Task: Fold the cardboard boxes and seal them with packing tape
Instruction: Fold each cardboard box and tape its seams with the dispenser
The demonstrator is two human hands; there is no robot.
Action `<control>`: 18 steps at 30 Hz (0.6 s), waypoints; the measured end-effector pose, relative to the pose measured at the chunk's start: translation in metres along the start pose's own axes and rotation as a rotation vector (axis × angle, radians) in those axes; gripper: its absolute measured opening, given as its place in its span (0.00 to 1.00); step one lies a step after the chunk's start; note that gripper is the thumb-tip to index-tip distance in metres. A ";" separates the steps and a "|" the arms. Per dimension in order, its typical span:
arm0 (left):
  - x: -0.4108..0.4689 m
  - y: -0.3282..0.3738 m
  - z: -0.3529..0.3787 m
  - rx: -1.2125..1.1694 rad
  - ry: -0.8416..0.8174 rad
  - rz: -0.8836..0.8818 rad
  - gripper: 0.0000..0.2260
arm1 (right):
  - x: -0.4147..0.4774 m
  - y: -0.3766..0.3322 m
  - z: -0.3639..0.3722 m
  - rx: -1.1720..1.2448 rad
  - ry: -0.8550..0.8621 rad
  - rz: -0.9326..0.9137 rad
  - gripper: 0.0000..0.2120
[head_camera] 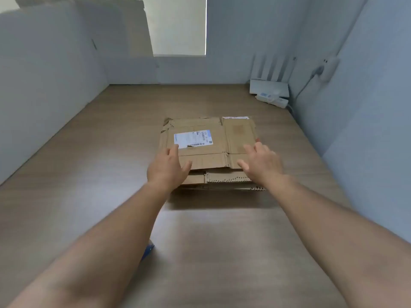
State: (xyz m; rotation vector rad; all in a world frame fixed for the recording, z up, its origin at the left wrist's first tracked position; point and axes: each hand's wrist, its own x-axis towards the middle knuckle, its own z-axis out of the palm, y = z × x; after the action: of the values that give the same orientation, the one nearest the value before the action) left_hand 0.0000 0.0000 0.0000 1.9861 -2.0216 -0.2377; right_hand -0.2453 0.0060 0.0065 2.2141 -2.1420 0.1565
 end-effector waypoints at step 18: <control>0.019 -0.018 0.040 -0.254 0.077 -0.172 0.31 | 0.020 0.008 0.041 0.287 -0.049 0.282 0.24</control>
State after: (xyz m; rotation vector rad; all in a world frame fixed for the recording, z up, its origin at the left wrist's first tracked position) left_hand 0.0042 -0.0233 -0.0417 1.9744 -1.6823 -0.4267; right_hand -0.2511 -0.0186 -0.0325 2.0500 -2.5961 0.4530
